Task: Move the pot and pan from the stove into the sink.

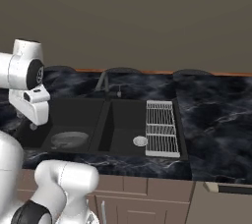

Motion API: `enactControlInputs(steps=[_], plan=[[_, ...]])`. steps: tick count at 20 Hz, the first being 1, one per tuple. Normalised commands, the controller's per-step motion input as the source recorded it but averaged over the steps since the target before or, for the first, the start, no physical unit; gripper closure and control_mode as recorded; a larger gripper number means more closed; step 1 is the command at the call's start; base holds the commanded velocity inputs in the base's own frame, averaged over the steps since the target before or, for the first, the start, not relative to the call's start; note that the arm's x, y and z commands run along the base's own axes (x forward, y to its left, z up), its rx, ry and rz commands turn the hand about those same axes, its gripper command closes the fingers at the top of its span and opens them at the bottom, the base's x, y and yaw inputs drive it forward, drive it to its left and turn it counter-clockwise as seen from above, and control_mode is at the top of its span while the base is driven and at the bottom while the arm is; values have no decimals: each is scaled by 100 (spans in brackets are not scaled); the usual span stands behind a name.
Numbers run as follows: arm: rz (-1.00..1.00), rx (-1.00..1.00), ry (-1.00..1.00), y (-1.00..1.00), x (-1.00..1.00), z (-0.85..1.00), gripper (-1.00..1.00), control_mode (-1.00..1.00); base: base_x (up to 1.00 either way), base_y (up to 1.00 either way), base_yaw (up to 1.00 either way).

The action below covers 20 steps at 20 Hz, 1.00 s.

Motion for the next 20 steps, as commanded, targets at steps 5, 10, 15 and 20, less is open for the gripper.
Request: enactControlInputs(steps=[5,10,15,20], plan=[[-5,-1,-21,-23,-89,13,-100,-100,0,0,0],[8,0,-40,-22,-63,3,-100,-100,0,0,0],[20,0,-42,-27,-31,0,-100,-100,0,0,0],[14,1,-18,-8,-21,0,-100,-100,0,0,0]])
